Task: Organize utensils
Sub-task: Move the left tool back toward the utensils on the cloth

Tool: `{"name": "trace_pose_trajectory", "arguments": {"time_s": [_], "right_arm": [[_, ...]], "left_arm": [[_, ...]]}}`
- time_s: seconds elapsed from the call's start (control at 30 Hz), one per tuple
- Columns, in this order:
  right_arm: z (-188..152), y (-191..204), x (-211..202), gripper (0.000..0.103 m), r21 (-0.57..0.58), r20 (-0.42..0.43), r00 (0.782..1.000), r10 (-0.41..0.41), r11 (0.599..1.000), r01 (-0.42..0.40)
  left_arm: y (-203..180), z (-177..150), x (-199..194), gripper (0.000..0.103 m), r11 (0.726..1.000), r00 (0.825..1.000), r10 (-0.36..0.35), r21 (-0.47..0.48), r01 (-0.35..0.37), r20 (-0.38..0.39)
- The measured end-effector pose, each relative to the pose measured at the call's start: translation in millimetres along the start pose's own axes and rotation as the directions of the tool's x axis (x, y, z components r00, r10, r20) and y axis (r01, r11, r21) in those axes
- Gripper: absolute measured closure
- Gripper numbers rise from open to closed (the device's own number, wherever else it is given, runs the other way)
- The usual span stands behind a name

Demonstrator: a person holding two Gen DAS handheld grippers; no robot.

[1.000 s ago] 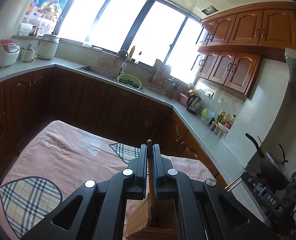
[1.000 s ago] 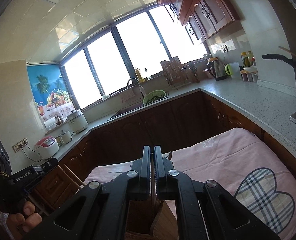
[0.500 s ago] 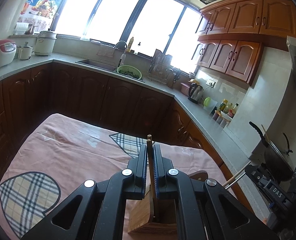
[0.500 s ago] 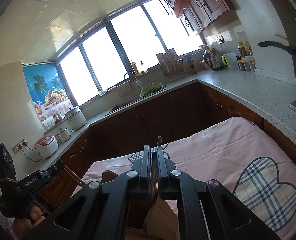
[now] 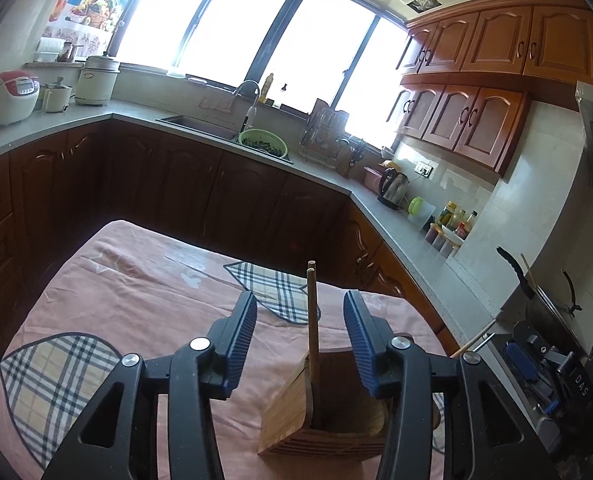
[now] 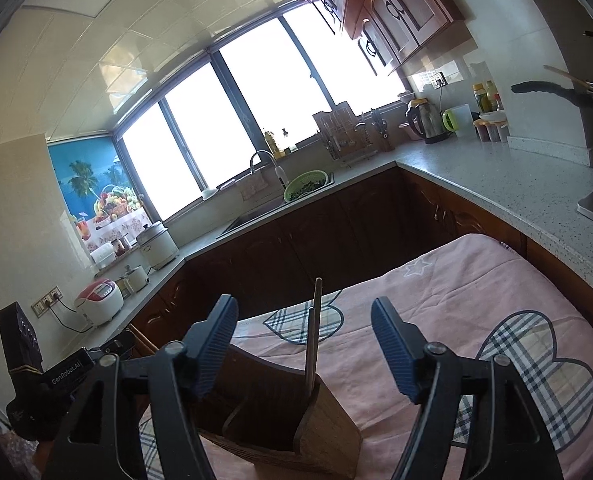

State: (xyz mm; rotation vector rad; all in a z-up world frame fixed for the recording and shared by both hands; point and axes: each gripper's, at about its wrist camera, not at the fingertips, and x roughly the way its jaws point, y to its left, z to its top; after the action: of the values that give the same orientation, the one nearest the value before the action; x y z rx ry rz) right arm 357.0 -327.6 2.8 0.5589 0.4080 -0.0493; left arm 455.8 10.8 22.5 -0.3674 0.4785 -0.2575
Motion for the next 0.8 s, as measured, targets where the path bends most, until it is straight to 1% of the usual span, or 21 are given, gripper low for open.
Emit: {"name": "trace_pose_trajectory", "arguments": {"time_s": [0.03,0.07,0.1,0.13,0.17,0.2,0.37,0.53,0.8], "right_arm": [[0.3,-1.3,-3.8,0.023,0.007,0.008,1.0,0.004,1.0,-0.004],[0.7,-2.0,-7.5,0.021,0.014,0.012,1.0,0.007,1.0,-0.007],[1.2,-3.3,-11.3,0.014,0.023,0.014,1.0,0.01,1.0,-0.01],[0.5,-4.5,-15.7,0.01,0.031,0.019,1.0,0.01,0.999,-0.01],[-0.4,-5.5,-20.5,0.004,0.038,0.024,1.0,0.009,0.999,-0.01],[-1.7,-6.0,-25.8,0.004,0.043,0.028,1.0,0.008,0.999,-0.01],[-14.2,-6.2,-49.1,0.004,0.058,0.01,1.0,0.02,0.998,-0.02],[-35.2,-0.8,-74.1,0.004,0.047,-0.023,0.999,0.026,0.999,-0.025],[-71.0,4.5,-110.5,0.004,0.028,-0.082,0.997,-0.001,1.0,0.004]], "left_arm": [[1.5,-1.5,-4.6,0.03,1.0,1.0,0.008,-0.006,-0.008,-0.002],[3.9,-3.6,-10.2,0.02,1.0,1.0,0.024,-0.018,-0.024,-0.002],[6.9,-7.4,-17.2,0.008,0.999,0.999,0.038,-0.034,-0.037,0.004],[10.2,-10.7,-24.7,0.006,0.998,0.999,0.04,-0.049,-0.039,0.008],[13.2,-14.2,-31.7,0.005,0.998,0.999,0.036,-0.059,-0.036,0.006],[15.1,-18.0,-38.2,0.005,0.997,0.999,0.035,-0.065,-0.035,-0.002],[25.9,-38.6,-72.4,0.005,0.994,0.997,0.068,-0.081,-0.071,-0.045],[31.9,-59.9,-115.8,0.005,0.99,0.993,0.105,-0.084,-0.11,-0.058],[17.8,-85.3,-166.7,0.005,0.992,0.988,0.113,-0.042,-0.118,-0.105]]}}
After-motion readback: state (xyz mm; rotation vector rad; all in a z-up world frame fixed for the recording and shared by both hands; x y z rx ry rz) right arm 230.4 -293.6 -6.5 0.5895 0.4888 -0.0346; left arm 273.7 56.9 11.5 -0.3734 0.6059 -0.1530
